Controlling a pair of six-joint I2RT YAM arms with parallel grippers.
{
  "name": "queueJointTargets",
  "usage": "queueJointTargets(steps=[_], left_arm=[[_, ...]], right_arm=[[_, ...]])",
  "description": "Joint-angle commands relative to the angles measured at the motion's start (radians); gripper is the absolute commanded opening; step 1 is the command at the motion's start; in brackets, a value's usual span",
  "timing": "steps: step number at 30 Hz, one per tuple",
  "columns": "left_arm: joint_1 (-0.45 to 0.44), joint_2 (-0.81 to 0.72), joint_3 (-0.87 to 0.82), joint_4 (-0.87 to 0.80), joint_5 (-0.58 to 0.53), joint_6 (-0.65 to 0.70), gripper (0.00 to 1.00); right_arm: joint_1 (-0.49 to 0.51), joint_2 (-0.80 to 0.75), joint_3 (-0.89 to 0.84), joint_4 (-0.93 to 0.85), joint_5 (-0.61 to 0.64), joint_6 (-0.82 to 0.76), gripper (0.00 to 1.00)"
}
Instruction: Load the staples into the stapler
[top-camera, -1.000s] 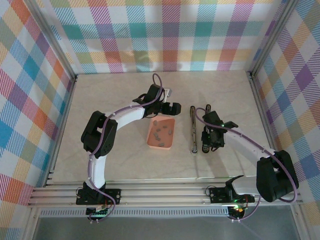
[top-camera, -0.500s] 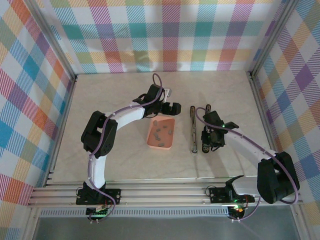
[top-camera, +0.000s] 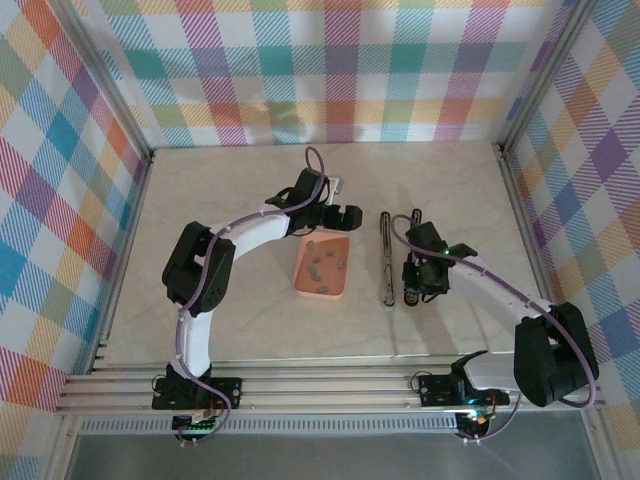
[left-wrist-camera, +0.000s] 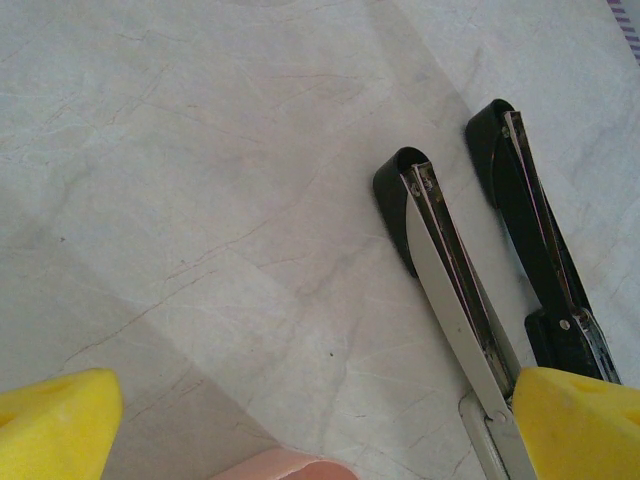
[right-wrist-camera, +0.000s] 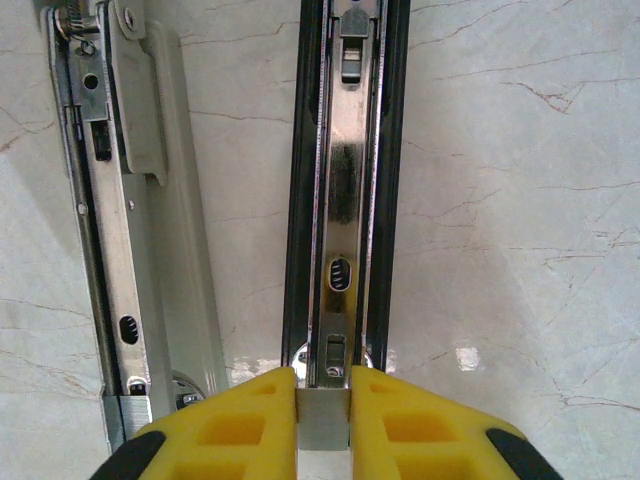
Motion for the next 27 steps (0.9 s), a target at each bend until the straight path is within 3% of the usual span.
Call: queueJointTargets(steps=[1, 27], left_arm=[[-0.013, 0.008, -0.005, 0.012, 0.016, -0.005, 1.0], [-0.014, 0.01, -0.006, 0.019, 0.019, -0.006, 1.0]], right_arm=[[-0.003, 0.004, -0.002, -0.024, 0.012, 0.011, 0.17], [-0.003, 0.018, -0.007, -0.022, 0.0, 0.018, 0.17]])
